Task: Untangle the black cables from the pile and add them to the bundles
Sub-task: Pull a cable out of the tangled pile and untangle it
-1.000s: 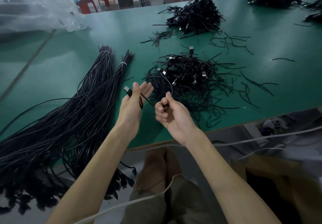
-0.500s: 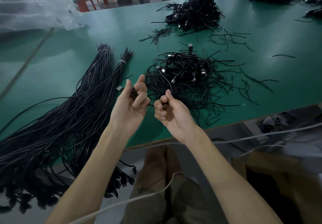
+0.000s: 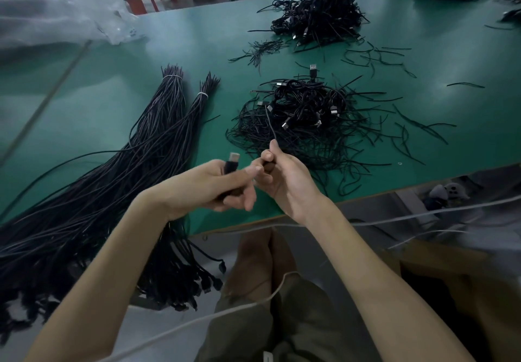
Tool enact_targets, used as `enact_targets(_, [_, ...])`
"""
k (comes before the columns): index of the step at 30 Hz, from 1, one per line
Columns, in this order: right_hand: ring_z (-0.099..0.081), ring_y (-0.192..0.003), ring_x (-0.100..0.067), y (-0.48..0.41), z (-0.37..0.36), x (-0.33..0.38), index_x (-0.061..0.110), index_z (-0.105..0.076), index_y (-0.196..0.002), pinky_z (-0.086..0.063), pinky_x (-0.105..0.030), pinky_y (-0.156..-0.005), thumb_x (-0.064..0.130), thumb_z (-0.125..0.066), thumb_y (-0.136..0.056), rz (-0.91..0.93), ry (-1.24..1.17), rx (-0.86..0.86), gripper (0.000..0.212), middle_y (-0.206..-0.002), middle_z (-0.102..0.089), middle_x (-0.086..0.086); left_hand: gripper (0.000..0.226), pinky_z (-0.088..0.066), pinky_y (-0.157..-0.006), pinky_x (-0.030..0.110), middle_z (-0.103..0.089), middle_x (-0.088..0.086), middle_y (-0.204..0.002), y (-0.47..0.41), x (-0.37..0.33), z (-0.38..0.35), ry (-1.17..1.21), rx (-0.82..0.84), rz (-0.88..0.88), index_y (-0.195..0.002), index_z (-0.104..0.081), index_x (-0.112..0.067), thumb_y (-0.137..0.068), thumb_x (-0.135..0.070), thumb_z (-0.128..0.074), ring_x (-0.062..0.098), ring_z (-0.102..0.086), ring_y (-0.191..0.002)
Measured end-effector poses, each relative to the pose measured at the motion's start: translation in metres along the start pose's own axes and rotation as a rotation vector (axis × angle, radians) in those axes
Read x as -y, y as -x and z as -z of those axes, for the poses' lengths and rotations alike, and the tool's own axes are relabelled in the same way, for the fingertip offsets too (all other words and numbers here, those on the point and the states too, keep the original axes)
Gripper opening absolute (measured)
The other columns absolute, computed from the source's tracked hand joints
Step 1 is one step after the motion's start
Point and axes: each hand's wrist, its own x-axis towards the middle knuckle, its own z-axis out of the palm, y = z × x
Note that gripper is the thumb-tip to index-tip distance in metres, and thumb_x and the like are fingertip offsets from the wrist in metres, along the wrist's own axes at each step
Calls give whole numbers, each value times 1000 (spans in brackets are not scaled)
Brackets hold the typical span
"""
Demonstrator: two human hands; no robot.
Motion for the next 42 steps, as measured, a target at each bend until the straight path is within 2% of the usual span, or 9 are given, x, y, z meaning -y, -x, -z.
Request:
enact_targets(6, [-48, -56, -11, 0, -1, 1, 15, -46, -78, -45, -26, -65, 35, -38, -111, 5, -6, -16, 40, -77, -67, -7, 57, -39, -53, 15, -63, -9, -61, -18, -4, -17, -538, -204, 199, -80, -75, -21, -104, -57, -40, 6, -53, -49])
enact_targets(11, [-49, -53, -8, -3, 5, 0, 14, -48, -80, -49, -24, -62, 30, -37, -113, 28, -182, -35, 38, -99, -76, -14, 50, -38, -63, 36, -58, 2, -79, -29, 4, -26, -944, -442, 145, -80, -53, -11, -104, -53, -40, 26, -58, -76])
enact_targets(17, [-46, -49, -5, -4, 8, 0, 15, -49, -84, -37, -17, -44, 33, -36, -112, 8, -286, 14, 36, -113, -72, -14, 39, -37, -78, 33, -59, 1, -100, -23, 17, -23, -967, -632, -24, -107, -56, -9, -104, -45, -43, 36, -59, -105])
enact_targets(19, [-48, -48, -5, -5, 8, 0, 14, -50, -85, -36, -17, -43, 33, -37, -112, 10, -278, 2, 36, -122, -59, -18, 46, -45, -100, 38, -57, 3, -145, -27, 23, -21, -873, -602, -38, -140, -52, -12, -106, -41, -44, 31, -52, -132])
enact_targets(22, [-49, -50, -7, -4, 8, 0, 12, -53, -87, -37, -18, -42, 32, -38, -112, 22, -252, 4, 35, -127, -49, -23, 41, -35, -115, 24, -30, -10, -167, -35, 27, -25, -646, -635, -138, -144, -52, -18, -108, -35, -45, 12, -36, -148])
enact_targets(26, [-50, -52, -8, -2, 8, 1, 14, -52, -89, -38, -17, -44, 33, -37, -111, 32, -253, 58, 33, -120, -73, -15, 27, -27, -102, -2, -31, -14, -165, -48, 28, -36, -378, -694, -226, -129, -62, -27, -111, -31, -42, -1, -36, -145])
enact_targets(31, [-55, -56, -10, -2, 6, 1, 12, -58, -92, -42, -18, -46, 30, -43, -110, 30, -242, 13, 29, -115, -74, -12, 41, -40, -118, 34, -59, -2, -146, -60, 13, -44, 236, -818, -280, -145, -52, -9, -111, -29, -40, 8, -55, -135])
enact_targets(38, [-62, -63, -11, 0, 4, 0, 9, -62, -98, -43, -19, -50, 26, -51, -107, 40, -172, -33, 23, -97, -75, -8, 45, -49, -107, 31, -65, 11, -139, -58, 3, -38, 849, -625, -428, -139, -54, 0, -114, -28, -30, 21, -59, -133])
enact_targets(42, [-63, -67, -11, -1, 3, -2, 4, -63, -100, -45, -21, -54, 19, -56, -105, 61, -98, -33, 17, -98, -68, -12, 34, -52, -98, 32, -75, 4, -113, -56, 10, -30, 1100, -646, -380, -109, -63, -10, -112, -30, -35, 16, -71, -108])
